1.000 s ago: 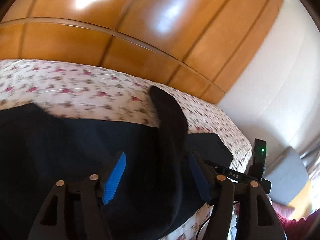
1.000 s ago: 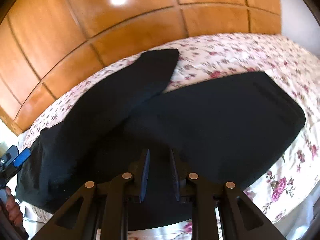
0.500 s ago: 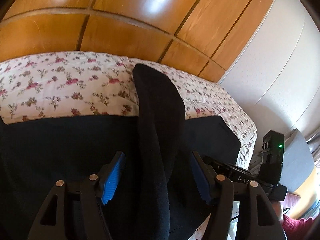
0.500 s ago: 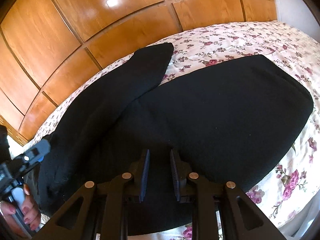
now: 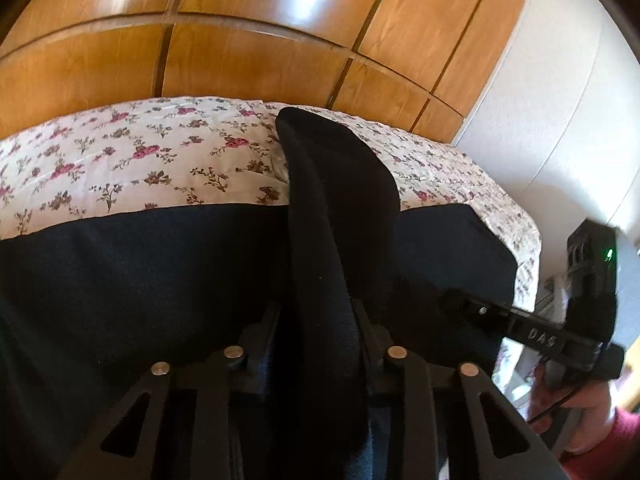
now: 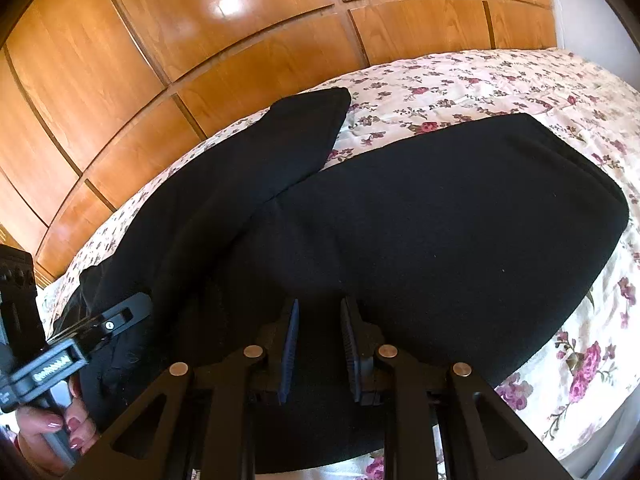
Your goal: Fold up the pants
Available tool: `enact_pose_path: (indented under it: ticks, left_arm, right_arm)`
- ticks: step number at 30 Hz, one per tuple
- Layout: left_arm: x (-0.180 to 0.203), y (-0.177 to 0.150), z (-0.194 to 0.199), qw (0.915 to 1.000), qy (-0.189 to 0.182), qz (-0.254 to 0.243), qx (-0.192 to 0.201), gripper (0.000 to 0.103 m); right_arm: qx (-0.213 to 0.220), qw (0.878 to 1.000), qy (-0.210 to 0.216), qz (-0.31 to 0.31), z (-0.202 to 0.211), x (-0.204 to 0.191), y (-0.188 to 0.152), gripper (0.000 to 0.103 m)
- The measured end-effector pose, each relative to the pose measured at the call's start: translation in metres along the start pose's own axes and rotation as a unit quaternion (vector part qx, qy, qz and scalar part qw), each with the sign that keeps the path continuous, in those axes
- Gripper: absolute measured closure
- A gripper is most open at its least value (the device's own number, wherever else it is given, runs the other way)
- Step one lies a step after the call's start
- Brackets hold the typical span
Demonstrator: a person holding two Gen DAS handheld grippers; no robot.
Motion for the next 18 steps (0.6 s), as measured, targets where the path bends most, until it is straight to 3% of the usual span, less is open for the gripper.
enact_pose_path:
  ticks: [9, 18]
  left_arm:
    - [0.000, -0.006, 0.002, 0.9996, -0.004, -0.012, 0.027, 0.073]
    - [-0.004, -0.008, 0.003, 0.9988, -0.023, 0.005, 0.042, 0.073]
  right_arm:
    - [-0.007, 0.999, -0.032, 0.038, 0.003, -0.013, 0.013, 0.080]
    - [0.016, 0.996, -0.040, 0.073, -0.005, -0.040, 0.093, 0.076]
Point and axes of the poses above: each gripper's, at about its wrist camera, not at the fingertips, and z roughly against the way its jaws point, x to its right, y to its top, the point moved 5 cm from there along -z, roughly the way its jaws point, and after that the axes turned 1 degree about -z, right-handed, at the moved point
